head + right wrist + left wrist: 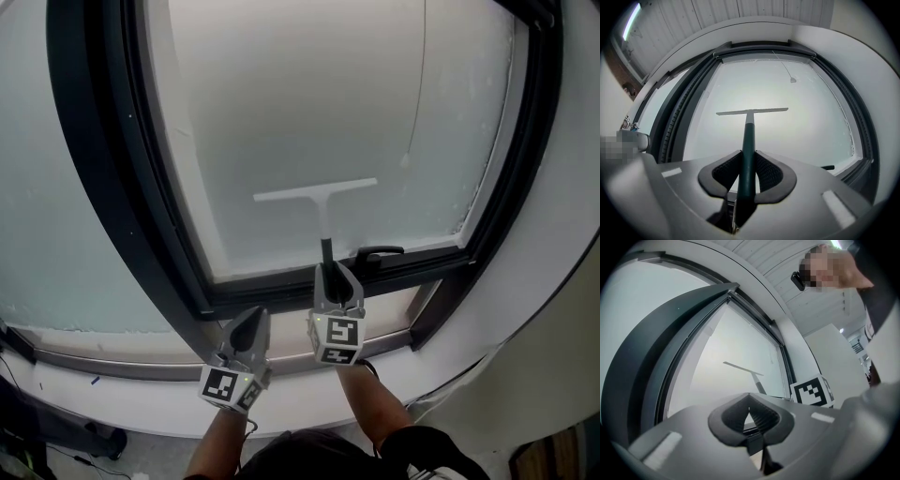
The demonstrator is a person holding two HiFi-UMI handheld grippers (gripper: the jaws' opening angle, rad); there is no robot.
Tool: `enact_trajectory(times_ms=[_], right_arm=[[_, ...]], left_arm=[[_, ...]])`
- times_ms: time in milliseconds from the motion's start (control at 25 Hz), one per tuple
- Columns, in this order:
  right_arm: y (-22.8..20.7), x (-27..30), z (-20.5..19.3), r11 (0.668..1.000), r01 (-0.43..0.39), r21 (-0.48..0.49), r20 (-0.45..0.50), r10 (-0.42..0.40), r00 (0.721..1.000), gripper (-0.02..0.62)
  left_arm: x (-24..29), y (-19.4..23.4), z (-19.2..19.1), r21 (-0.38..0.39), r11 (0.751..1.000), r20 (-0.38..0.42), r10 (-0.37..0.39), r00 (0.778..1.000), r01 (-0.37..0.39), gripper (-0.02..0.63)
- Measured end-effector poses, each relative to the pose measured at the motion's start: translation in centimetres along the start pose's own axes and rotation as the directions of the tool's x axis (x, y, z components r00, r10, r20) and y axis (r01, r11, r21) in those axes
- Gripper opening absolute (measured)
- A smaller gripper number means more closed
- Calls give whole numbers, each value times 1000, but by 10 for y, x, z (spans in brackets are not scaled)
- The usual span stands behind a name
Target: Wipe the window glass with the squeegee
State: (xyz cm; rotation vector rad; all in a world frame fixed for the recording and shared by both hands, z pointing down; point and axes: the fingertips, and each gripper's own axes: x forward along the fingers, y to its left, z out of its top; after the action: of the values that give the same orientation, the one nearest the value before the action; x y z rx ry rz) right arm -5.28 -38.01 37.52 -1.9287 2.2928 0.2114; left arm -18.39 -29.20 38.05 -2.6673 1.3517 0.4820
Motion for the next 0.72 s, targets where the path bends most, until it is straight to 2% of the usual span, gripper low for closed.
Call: enact_trajectory(times_ms=[440, 600, 720], right_arm=[[5, -10, -28, 1000, -10, 20, -59, 11, 998, 95], [5, -13, -34, 1000, -8, 25, -79, 10, 997, 95], [6, -15, -41, 1000, -9, 25, -98, 12, 995, 95]], left_arm=[[-9, 0, -25, -9, 1000, -79, 2, 997, -2, -2], [-7, -3, -17, -20, 1000, -61, -3, 998, 1, -2], [-11, -1, -22, -25, 1000, -79, 3, 997, -5, -2]])
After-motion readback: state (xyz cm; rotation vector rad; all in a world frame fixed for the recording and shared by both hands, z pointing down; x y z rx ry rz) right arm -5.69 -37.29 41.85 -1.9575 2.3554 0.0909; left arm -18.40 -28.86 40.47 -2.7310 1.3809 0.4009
